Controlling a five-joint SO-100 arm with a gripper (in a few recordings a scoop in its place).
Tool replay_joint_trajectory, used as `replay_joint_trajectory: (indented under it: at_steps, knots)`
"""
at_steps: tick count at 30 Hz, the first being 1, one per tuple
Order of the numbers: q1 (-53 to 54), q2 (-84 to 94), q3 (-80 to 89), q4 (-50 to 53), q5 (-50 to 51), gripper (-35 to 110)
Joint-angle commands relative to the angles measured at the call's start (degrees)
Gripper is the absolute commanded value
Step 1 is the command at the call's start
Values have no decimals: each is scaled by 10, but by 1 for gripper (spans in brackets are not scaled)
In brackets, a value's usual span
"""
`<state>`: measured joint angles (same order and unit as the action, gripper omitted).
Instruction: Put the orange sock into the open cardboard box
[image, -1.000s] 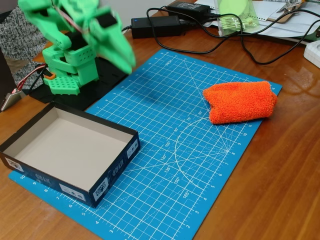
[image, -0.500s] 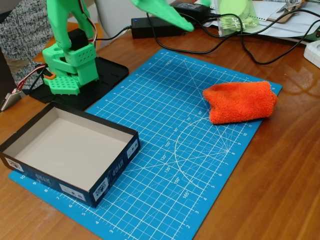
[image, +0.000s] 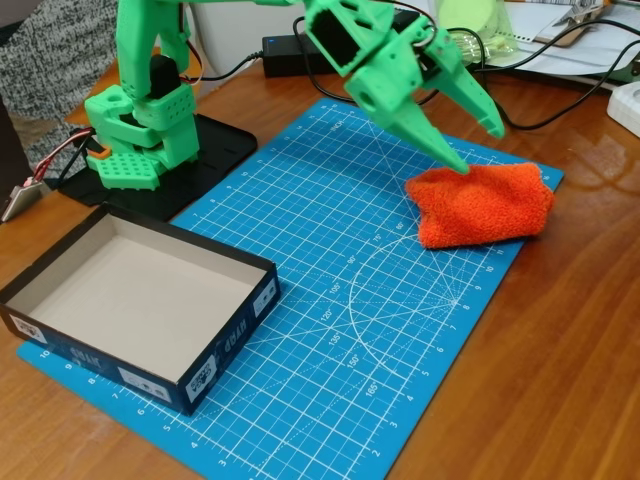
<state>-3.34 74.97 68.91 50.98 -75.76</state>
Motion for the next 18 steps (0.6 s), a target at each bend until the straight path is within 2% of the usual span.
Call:
replay_joint_trajectory:
  at_steps: [1, 9, 12, 18]
  knots:
    - [-18, -28, -29, 19, -83, 34]
    - [-85, -143, -150, 112, -144, 38]
    - [-105, -192, -185, 127, -181, 50]
    - [-105, -274, -252, 154, -219, 51]
